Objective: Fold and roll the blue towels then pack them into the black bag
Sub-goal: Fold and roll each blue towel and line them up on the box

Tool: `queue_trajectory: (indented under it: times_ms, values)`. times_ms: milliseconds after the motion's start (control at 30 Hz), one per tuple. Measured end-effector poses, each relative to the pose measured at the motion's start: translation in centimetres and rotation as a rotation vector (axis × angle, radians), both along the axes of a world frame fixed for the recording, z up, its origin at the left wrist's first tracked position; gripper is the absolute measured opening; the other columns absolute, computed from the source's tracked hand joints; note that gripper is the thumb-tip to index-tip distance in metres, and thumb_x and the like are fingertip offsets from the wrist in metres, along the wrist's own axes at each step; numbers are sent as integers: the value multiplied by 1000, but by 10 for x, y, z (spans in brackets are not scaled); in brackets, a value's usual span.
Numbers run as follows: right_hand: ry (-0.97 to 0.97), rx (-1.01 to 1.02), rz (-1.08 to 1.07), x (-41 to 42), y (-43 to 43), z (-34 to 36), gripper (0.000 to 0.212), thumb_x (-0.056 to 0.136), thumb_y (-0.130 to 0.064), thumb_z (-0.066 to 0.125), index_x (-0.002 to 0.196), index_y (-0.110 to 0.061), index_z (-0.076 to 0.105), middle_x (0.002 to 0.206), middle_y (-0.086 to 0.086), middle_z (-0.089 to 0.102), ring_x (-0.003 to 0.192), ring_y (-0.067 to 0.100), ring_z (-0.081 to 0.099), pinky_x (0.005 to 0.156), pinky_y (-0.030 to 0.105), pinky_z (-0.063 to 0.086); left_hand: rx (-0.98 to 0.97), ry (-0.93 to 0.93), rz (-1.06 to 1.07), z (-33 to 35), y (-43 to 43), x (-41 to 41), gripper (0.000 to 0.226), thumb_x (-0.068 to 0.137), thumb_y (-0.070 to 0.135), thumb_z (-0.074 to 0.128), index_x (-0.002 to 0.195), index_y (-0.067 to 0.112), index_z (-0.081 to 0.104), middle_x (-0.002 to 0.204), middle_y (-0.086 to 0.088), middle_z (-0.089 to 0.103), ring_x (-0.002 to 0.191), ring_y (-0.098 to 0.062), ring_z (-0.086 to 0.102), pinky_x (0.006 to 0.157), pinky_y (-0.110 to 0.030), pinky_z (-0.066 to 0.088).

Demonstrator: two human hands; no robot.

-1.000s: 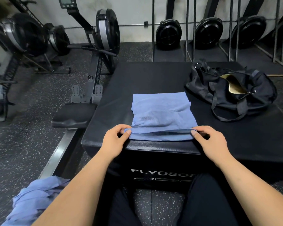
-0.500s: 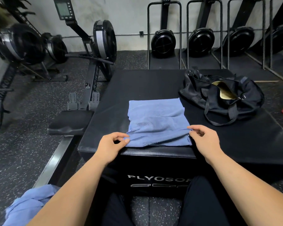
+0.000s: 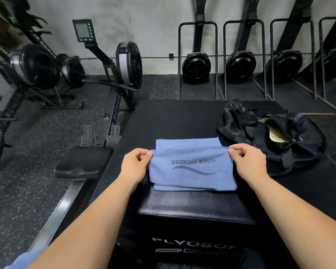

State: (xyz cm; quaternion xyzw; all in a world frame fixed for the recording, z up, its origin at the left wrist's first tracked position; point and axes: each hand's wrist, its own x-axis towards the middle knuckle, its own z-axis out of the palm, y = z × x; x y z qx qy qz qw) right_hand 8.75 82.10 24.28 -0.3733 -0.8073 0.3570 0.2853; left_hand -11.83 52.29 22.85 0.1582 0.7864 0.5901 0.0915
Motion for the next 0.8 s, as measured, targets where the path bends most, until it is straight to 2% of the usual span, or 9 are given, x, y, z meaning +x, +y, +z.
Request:
queue_trajectory:
  times_ms: [100,233,433,567,700,800]
  values:
    - [-35,68,-9,-27,17,4,6,94,-26,73,92,-31,77,77,-14,71,78,4,64,79,30,47,-54,40,3,5,20,-20,9,99,23,70,92,25,75,74,5,64,64,-2,55,70,-21,47]
    - [-126,142,-25,-57,37,1,6,92,-26,74,91,-31,75,78,-16,69,85,15,66,81,33,49,-142,79,30,2,39,-46,9,98,28,69,90,29,74,81,0,71,69,-7,60,72,-26,51]
    - [-181,205,-7,-100,56,-9,6,93,-23,73,95,-27,78,83,-10,70,91,21,67,86,37,53,-202,108,73,-7,71,-80,11,99,27,67,89,29,71,82,1,71,71,-8,60,68,-23,44]
    - [-195,218,-18,-122,64,-25,9,95,-22,70,97,-28,77,84,-12,71,90,20,66,78,30,43,-236,151,85,-18,91,-97,11,100,28,65,90,29,69,82,8,69,77,-5,62,68,-18,43]
    - [-304,282,-27,-132,64,-53,11,99,-22,64,102,-23,75,100,3,69,86,27,59,73,33,38,-316,225,65,-46,100,-103,13,101,30,61,89,32,66,84,13,68,82,-11,64,72,-30,49]
    - [-257,258,-92,-132,62,-71,20,102,-23,62,117,-15,73,109,9,60,86,30,56,74,36,42,-431,363,72,-63,103,-105,9,100,34,59,98,32,67,93,14,64,89,-17,60,80,-39,51]
